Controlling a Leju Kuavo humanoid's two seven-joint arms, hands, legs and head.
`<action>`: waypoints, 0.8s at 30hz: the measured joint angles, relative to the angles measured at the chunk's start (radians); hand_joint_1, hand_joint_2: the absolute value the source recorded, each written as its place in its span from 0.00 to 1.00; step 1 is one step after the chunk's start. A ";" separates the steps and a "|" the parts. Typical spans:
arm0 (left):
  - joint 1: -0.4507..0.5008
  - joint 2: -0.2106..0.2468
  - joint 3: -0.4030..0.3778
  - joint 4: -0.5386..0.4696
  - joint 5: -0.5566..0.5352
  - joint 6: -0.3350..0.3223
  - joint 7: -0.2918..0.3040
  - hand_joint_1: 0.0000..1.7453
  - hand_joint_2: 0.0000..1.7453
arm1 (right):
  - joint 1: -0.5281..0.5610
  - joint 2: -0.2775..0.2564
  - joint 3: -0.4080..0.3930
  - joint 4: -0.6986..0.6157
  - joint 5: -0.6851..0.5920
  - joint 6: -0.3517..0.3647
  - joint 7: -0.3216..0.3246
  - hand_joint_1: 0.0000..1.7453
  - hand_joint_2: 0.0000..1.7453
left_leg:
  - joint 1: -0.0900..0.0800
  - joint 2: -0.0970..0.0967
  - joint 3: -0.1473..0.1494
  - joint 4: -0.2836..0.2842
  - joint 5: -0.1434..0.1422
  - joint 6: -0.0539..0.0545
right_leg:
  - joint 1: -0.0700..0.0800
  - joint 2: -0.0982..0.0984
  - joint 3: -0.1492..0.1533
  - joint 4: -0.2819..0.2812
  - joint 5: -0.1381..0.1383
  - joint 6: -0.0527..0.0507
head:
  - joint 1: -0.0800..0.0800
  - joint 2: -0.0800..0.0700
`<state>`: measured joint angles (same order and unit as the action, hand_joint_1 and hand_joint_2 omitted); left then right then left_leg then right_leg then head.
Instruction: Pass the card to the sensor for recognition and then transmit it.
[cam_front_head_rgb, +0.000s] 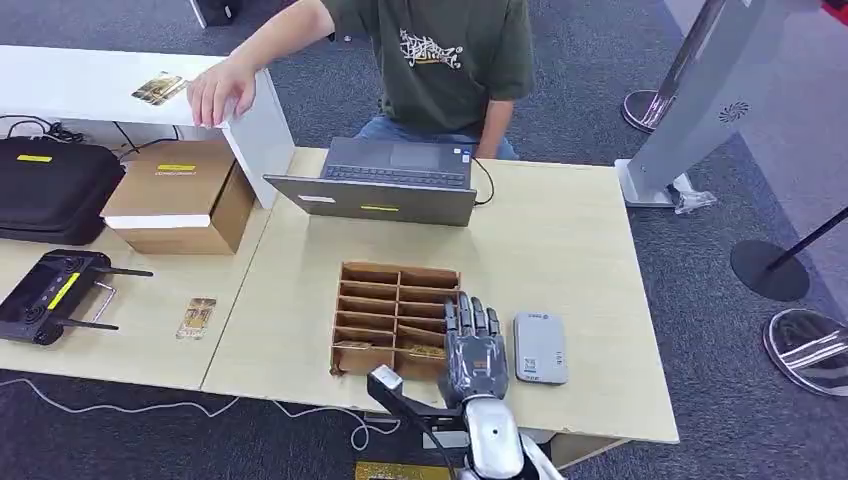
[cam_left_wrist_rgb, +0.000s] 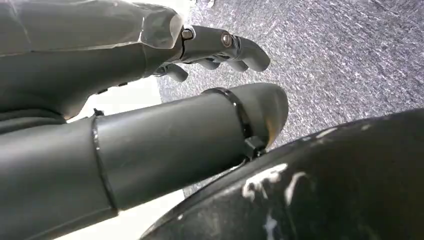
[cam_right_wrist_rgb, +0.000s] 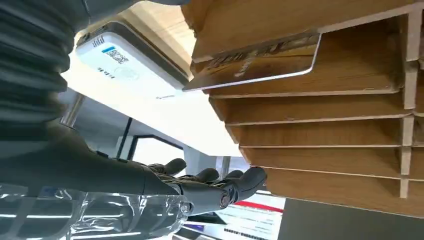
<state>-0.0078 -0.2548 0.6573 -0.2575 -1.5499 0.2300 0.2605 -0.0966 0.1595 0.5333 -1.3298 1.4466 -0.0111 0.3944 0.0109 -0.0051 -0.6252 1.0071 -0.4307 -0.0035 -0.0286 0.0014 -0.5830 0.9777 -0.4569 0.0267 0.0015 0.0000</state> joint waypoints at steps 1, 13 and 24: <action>0.000 0.000 0.000 0.000 0.000 0.000 0.000 0.00 0.00 | -0.002 0.000 0.001 0.003 -0.001 0.000 0.000 0.00 1.00 | 0.000 0.000 0.000 0.000 0.000 0.000 | 0.000 0.000 0.000 0.000 0.000 0.000 | 0.000 0.000; 0.000 0.000 0.001 -0.001 0.000 0.001 -0.005 0.00 0.00 | -0.028 0.000 0.039 0.041 -0.041 -0.016 0.007 0.00 1.00 | 0.000 0.000 0.000 0.000 0.000 0.000 | 0.000 0.000 0.000 0.000 0.000 0.000 | 0.000 0.000; 0.000 0.003 0.005 -0.001 0.000 0.002 -0.013 0.00 0.00 | -0.037 0.000 0.060 0.054 -0.058 -0.028 0.021 0.00 1.00 | 0.000 0.000 0.000 0.000 0.000 0.000 | 0.000 0.000 0.000 0.000 0.000 0.000 | 0.000 0.000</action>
<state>-0.0082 -0.2514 0.6619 -0.2583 -1.5499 0.2316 0.2476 -0.1339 0.1591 0.5936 -1.2757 1.3886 -0.0393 0.4150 0.0110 -0.0050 -0.6251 1.0071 -0.4307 -0.0036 -0.0286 0.0015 -0.5831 0.9777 -0.4569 0.0267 0.0015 0.0000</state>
